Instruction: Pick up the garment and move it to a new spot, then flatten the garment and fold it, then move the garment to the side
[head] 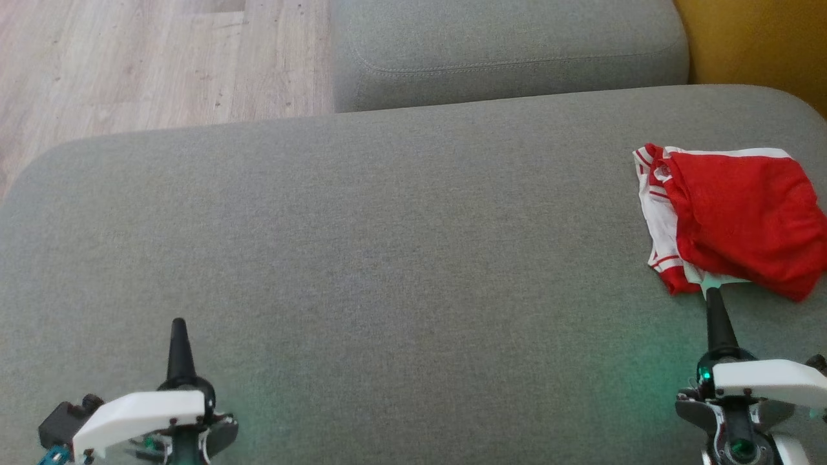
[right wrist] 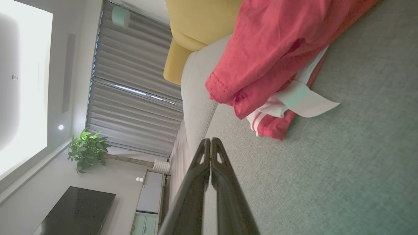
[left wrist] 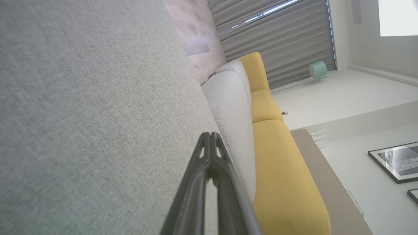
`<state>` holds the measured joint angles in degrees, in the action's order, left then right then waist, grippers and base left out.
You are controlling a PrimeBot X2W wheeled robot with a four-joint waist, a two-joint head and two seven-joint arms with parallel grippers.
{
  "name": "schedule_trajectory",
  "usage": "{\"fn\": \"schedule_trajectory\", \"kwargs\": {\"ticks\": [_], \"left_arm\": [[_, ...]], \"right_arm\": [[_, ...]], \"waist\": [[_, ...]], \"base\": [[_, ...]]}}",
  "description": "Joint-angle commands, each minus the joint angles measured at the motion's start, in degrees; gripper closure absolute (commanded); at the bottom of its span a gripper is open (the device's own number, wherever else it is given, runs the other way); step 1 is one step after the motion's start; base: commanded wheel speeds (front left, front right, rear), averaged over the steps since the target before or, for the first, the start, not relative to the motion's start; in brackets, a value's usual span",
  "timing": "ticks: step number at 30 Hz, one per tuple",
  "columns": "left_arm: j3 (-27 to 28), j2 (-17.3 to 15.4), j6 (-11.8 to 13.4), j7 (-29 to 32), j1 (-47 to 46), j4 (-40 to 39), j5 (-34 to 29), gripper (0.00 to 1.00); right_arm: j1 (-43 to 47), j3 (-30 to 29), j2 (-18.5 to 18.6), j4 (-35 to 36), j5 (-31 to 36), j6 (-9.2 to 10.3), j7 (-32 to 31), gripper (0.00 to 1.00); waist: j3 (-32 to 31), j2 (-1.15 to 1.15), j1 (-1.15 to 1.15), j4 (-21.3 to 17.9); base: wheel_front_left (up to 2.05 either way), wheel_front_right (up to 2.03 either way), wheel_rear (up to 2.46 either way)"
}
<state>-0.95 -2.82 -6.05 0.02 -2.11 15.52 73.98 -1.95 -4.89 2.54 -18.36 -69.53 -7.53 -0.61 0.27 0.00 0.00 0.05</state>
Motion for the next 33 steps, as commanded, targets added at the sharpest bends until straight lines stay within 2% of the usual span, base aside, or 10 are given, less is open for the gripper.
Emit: {"fn": "schedule_trajectory", "kwargs": {"ticks": [1,33], "left_arm": [[2.2,-0.5,-0.4,0.6,-2.8,-1.7,1.4,1.00],[6.7,-0.5,-1.4,5.8,-4.0,-1.5,17.8,1.00]], "right_arm": [[-3.3,0.5,0.3,2.3,-1.8,0.03,-0.5,1.00],[-4.2,-1.5,0.3,4.2,-21.7,0.04,-5.6,1.00]], "waist": [[0.0,0.00,0.00,0.0],[-0.1,0.00,0.00,0.0]], "base": [[0.00,0.00,0.00],[0.00,0.00,0.00]]}}
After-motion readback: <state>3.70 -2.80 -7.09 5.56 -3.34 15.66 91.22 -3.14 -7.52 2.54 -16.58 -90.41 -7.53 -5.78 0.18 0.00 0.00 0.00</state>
